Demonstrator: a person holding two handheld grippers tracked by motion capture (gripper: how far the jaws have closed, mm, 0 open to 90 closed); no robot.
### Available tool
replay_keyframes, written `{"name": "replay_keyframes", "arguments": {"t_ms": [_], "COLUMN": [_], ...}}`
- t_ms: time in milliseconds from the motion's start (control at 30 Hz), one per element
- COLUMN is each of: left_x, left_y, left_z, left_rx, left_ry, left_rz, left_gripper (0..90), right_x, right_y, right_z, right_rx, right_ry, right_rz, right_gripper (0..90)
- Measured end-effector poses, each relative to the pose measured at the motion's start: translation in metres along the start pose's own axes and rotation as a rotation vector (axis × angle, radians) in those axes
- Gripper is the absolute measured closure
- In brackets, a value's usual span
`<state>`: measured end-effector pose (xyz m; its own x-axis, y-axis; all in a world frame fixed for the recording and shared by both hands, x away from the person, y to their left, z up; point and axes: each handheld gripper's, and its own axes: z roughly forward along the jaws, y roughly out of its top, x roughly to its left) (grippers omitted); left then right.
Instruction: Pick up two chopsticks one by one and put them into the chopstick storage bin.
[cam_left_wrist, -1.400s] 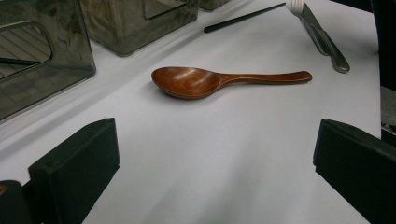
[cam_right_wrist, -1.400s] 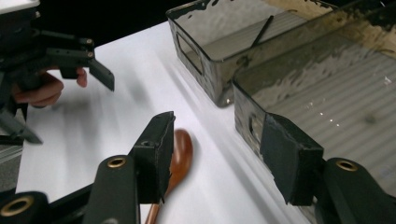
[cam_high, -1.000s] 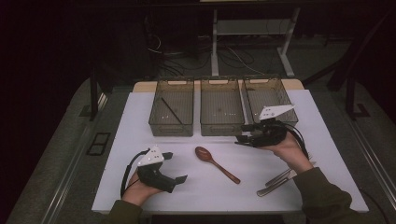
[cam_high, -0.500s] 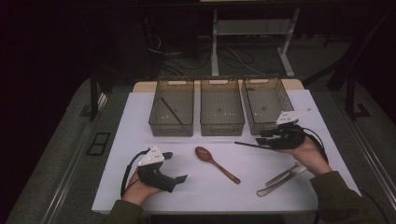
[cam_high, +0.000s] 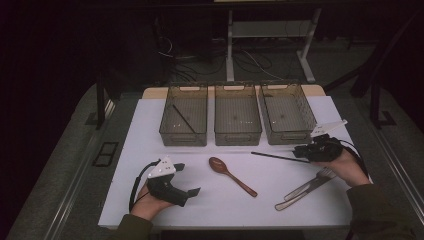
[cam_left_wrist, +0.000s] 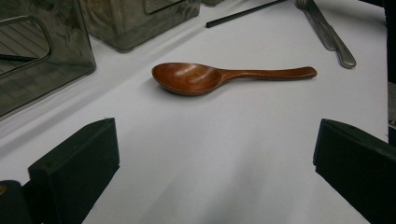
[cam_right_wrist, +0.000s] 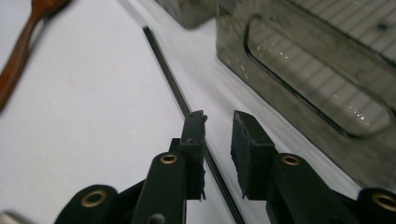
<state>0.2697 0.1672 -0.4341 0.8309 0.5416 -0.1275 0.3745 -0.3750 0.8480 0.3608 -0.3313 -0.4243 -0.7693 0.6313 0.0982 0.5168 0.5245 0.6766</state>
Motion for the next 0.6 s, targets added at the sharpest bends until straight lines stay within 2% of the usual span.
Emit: {"name": "replay_keyframes", "arguments": {"t_ms": [267, 433, 600], "left_x": [0.000, 0.000, 0.000], "left_y": [0.000, 0.000, 0.000], "left_z": [0.001, 0.001, 0.001], "left_rx": [0.008, 0.009, 0.007], "left_ry": [-0.002, -0.003, -0.004], "left_rz": [0.002, 0.002, 0.005], "left_gripper": [0.0, 0.0, 0.0], "right_x": [-0.012, -0.011, -0.009], "right_y": [-0.016, -0.017, -0.017], "right_z": [-0.001, 0.008, 0.011], "right_rx": [0.022, 0.051, 0.079], "right_ry": [0.005, 0.030, 0.030], "right_rz": [0.000, -0.026, -0.043], "right_gripper": [76.5, 76.6, 78.1]}}
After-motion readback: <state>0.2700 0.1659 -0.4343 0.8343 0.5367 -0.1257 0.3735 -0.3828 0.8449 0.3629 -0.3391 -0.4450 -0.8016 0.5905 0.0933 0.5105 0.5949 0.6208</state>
